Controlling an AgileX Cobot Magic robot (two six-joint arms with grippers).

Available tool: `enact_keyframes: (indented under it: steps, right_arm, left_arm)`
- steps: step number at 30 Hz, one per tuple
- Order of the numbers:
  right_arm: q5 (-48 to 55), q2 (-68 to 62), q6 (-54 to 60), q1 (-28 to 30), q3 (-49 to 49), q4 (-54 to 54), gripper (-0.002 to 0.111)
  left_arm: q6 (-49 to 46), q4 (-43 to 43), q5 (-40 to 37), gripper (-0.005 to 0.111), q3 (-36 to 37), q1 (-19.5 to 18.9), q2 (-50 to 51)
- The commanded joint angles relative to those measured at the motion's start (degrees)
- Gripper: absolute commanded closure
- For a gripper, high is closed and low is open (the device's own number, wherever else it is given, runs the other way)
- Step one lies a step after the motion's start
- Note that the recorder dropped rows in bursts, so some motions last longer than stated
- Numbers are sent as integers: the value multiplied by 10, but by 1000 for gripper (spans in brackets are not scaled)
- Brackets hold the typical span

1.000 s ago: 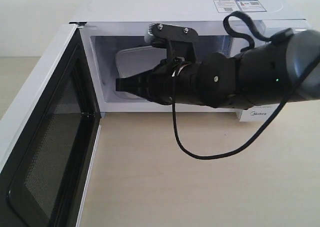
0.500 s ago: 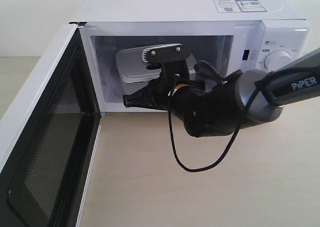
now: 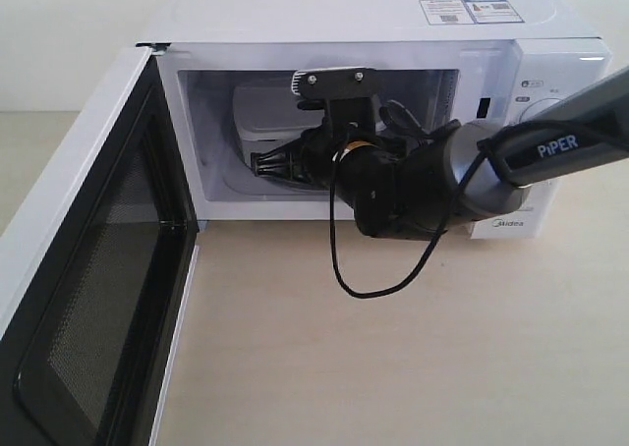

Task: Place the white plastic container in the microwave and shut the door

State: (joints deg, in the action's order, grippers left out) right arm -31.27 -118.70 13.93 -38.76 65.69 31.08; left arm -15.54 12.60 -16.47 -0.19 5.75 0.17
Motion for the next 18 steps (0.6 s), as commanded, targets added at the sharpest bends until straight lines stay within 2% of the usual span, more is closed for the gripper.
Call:
enact_keyframes:
  steps: [1, 7, 11, 13, 14, 18]
  right_arm:
    - [-3, 2, 6, 5, 4, 1, 108]
    - [79, 25, -10, 3, -13, 2, 108]
    - [151, 105, -7, 3, -75, 2, 108]
    - [239, 158, 17, 3, -106, 1, 108]
    - [325, 188, 25, 3, -116, 0, 108]
    - [491, 242, 25, 3, -118, -4, 108]
  left_arm:
    - [6, 3, -2, 102, 2, 0, -2]
    - [6, 3, -2, 102, 2, 0, -2]
    - [6, 3, -2, 102, 2, 0, -2]
    - [6, 3, -2, 102, 2, 0, -2]
    - [6, 3, -2, 102, 2, 0, -2]
    - [6, 3, -2, 102, 2, 0, -2]
